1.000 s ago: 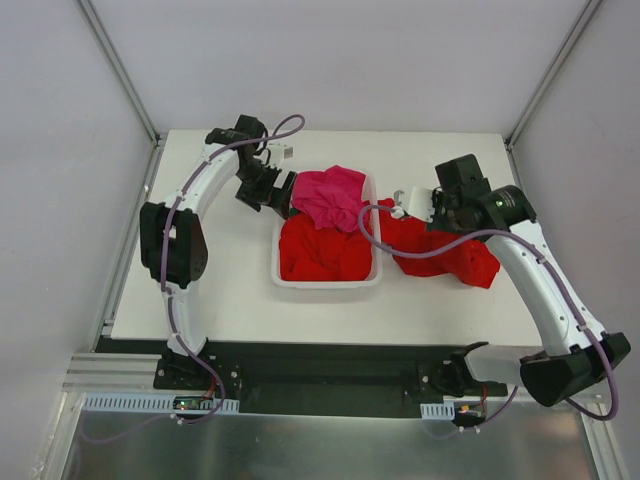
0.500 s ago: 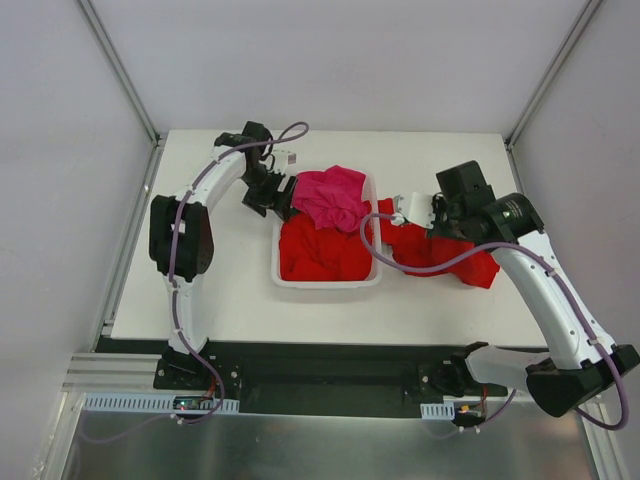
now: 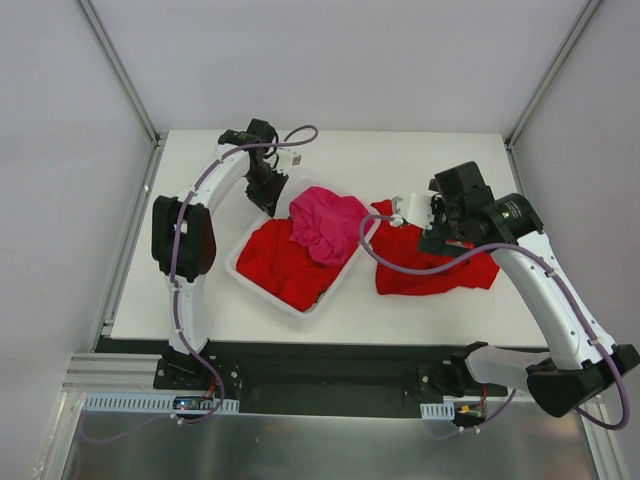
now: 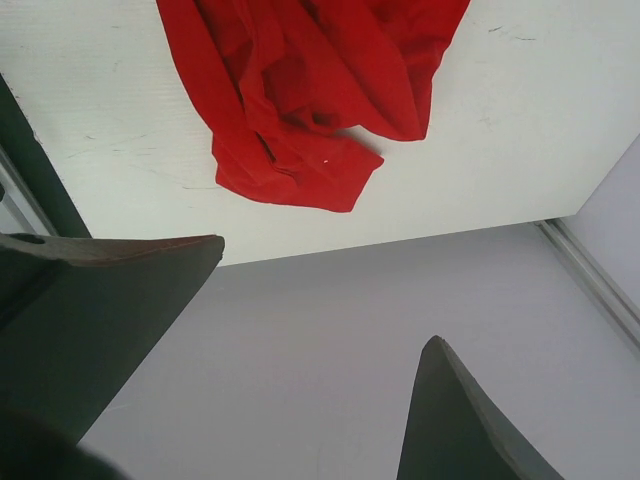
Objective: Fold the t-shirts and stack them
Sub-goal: Move the tshirt to the center of the board
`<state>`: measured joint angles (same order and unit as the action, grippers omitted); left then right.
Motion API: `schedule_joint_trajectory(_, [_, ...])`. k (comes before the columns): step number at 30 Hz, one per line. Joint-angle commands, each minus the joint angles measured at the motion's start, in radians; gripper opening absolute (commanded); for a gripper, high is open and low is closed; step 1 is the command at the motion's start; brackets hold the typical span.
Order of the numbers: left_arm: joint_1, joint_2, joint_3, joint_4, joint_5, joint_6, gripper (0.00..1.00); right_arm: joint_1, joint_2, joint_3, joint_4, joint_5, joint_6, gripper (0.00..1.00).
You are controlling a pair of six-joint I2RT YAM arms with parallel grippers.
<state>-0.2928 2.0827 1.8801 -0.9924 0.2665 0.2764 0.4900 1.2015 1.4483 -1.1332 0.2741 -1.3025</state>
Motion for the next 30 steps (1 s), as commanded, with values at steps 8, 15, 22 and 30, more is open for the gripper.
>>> schedule_joint_trajectory(8, [0.104, -0.096, 0.000, 0.104, -0.470, 0.623, 0.00, 0.005, -0.062, -0.005, -0.008, -0.006, -0.011, 0.96])
schedule_joint_trajectory(15, [0.181, -0.020, 0.160, 0.196, -0.478, 0.908, 0.00, 0.007, -0.083, -0.016, -0.051, -0.023, 0.022, 0.96])
schedule_joint_trajectory(22, [0.170, 0.002, 0.128, 0.313, -0.412, 1.132, 0.00, 0.019, -0.085, -0.016, -0.068, -0.029, 0.054, 0.96])
schedule_joint_trajectory(30, [0.118, 0.005, -0.007, 0.393, -0.428, 1.202, 0.88, 0.033, -0.088, -0.016, -0.082, -0.026, 0.069, 0.96])
